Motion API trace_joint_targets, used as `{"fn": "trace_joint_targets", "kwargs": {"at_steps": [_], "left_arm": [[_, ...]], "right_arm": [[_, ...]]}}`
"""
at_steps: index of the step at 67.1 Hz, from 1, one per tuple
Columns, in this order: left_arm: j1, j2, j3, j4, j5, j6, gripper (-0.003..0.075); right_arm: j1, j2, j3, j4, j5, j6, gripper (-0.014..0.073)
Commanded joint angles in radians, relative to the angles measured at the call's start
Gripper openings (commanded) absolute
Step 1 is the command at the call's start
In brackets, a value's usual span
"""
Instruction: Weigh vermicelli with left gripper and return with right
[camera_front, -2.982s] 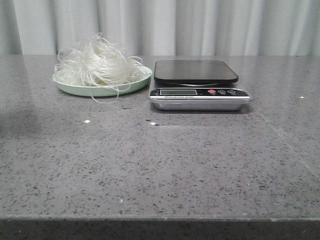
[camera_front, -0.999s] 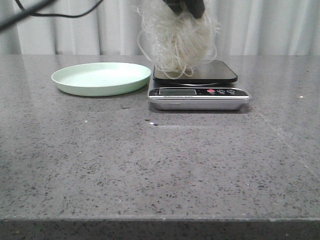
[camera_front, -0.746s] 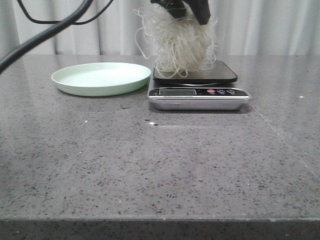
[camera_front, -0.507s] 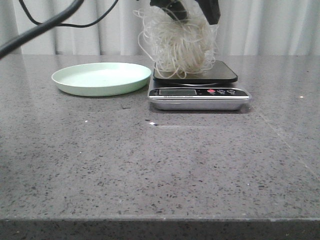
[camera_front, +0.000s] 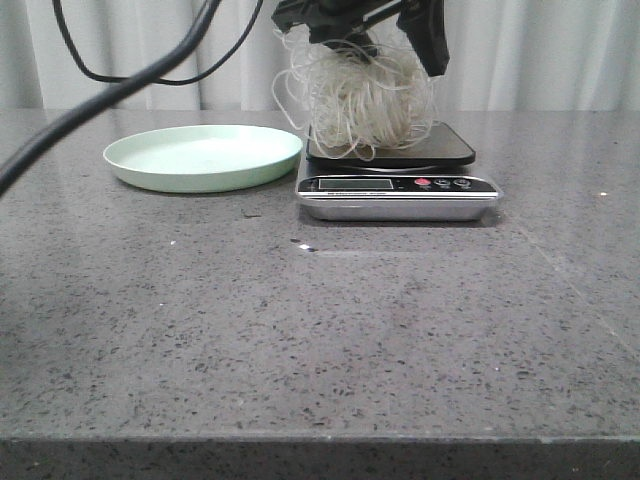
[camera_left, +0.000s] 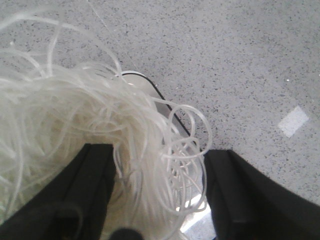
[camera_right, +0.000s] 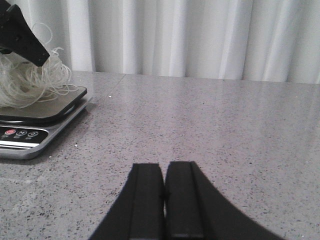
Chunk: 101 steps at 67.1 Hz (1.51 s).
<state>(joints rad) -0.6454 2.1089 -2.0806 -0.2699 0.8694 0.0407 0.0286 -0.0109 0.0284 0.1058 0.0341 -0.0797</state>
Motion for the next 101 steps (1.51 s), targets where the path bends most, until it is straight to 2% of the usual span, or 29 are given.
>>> {"fn": "trace_joint_targets", "kwargs": {"at_steps": [1, 31, 53, 70, 88, 96, 101], "left_arm": [[-0.007, -0.050, -0.069, -0.045, 0.016, -0.018, 0.0463], [-0.005, -0.068, -0.331, -0.015, 0.143, -0.018, 0.0461], [0.006, -0.152, -0.346, 0.217, 0.262, -0.020, 0.0449], [0.047, -0.250, -0.340, 0.234, 0.293, -0.020, 0.0398], [0.131, -0.401, -0.189, 0.270, 0.276, -0.020, 0.0333], [0.172, -0.515, 0.003, 0.270, 0.204, -0.020, 0.0306], [0.195, -0.626, 0.191, 0.270, 0.104, -0.020, 0.0288]], "right_arm": [[-0.004, -0.016, -0.009, -0.009, -0.087, -0.003, 0.0166], [-0.004, -0.016, -0.009, -0.009, -0.087, -0.003, 0.0166], [-0.004, -0.016, -0.009, -0.009, -0.087, -0.003, 0.0166], [-0.004, -0.016, -0.009, -0.009, -0.087, -0.003, 0.0166], [-0.004, -0.017, -0.009, -0.009, -0.087, -0.003, 0.0166], [-0.004, -0.017, -0.009, -0.009, -0.087, -0.003, 0.0166], [-0.004, -0.017, -0.009, -0.009, -0.087, -0.003, 0.0166]]}}
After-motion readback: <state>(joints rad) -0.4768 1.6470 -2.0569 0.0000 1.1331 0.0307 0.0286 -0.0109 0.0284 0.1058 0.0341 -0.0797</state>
